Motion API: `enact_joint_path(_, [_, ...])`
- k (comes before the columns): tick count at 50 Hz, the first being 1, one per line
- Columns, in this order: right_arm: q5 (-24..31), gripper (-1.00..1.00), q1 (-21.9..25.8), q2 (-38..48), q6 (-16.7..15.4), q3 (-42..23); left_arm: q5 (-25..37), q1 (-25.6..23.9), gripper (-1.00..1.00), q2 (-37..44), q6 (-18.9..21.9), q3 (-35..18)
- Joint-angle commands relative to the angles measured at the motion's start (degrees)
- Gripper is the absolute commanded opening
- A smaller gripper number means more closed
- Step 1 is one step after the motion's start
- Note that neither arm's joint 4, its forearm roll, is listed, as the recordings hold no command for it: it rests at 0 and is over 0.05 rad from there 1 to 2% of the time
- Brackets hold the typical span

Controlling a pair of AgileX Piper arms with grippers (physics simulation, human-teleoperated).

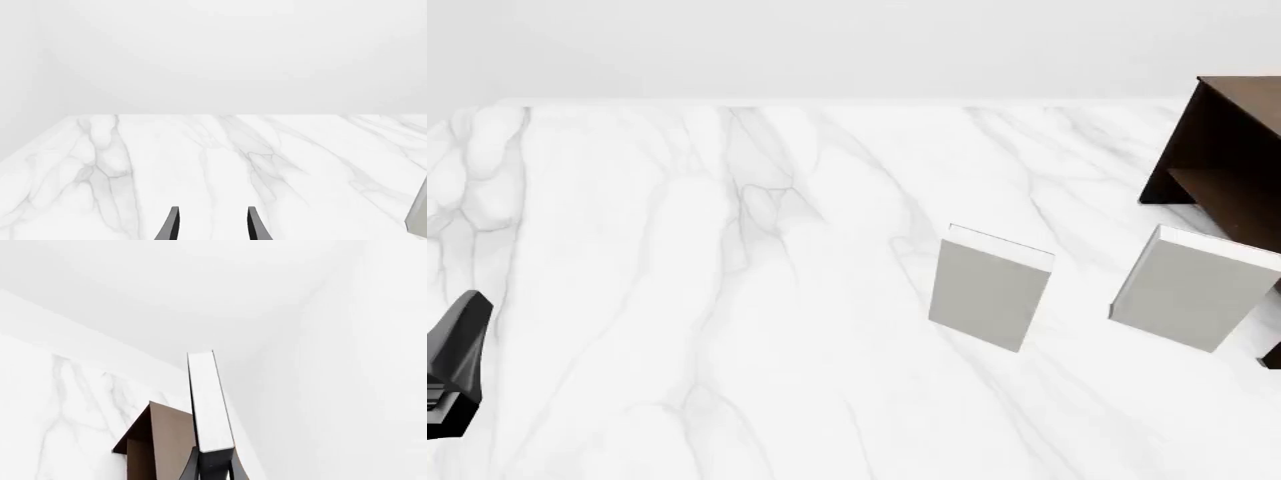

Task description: Pick up the book on the left and place it on top of the shelf.

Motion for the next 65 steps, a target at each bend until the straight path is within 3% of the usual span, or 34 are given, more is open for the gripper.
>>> enact_joint_path(1, [0.0,-1.00,-1.7,0.4,1.3,-1.6,0.0,0.0,1.00,0.0,0.0,0.0])
enact_joint_path(44, [-1.8,-1.00,-7.6,2.6,-1.4,-1.0,0.0,0.0,1.00,0.0,0.0,0.0])
enact_joint_path(65, [-4.7,-1.00,-8.2,7.3,-1.8,-1.1,0.0,0.0,1.00,0.0,0.0,0.0])
